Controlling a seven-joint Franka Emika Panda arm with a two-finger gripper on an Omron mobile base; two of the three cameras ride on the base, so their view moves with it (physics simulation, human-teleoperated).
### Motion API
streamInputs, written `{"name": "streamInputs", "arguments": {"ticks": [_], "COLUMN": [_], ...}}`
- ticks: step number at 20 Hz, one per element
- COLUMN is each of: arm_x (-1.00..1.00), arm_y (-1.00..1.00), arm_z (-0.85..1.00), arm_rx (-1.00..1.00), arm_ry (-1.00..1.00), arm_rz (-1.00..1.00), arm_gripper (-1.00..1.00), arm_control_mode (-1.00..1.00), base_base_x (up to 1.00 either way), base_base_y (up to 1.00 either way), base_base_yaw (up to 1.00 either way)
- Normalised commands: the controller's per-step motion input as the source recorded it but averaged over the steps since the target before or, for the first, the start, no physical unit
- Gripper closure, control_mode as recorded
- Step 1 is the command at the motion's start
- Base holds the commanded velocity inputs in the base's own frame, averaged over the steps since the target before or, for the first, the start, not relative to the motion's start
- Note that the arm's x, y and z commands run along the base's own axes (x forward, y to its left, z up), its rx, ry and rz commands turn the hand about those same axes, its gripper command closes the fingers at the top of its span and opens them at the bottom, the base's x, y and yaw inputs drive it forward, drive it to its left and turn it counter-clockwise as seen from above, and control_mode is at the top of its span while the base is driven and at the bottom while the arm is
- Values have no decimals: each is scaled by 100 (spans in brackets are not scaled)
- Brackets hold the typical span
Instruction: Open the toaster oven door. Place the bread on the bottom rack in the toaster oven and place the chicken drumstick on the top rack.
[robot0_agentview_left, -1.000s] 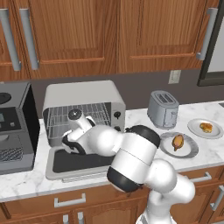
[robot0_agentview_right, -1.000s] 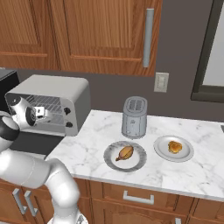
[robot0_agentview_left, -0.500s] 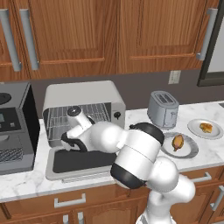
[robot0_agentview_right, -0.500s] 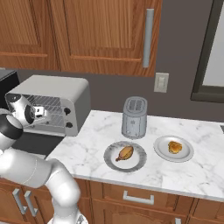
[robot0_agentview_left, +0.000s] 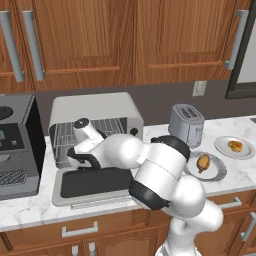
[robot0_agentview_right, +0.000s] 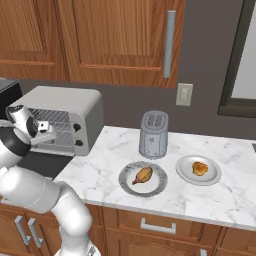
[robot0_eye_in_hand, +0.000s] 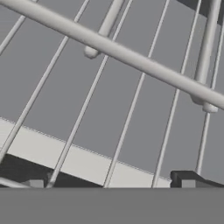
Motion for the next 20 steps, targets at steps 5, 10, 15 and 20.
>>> {"name": "streamInputs", "arguments": {"ticks": [5,10,15,20], "arm_x": [-74,-79,-83,-88], "arm_y": [8,7,6,9], "arm_z": [-82,-84,-89,-94], "arm_rx": [10,10,10,7], "arm_ry": [12,7,1,0], "arm_rz": [-2,-2,-3,-5], "arm_gripper": [-100,-100,-100,-100], "arm_control_mode": [-100,-100,-100,-100], "base_base_x": [0,0,0,0], "base_base_y": [0,0,0,0], "base_base_yaw": [0,0,0,0]}}
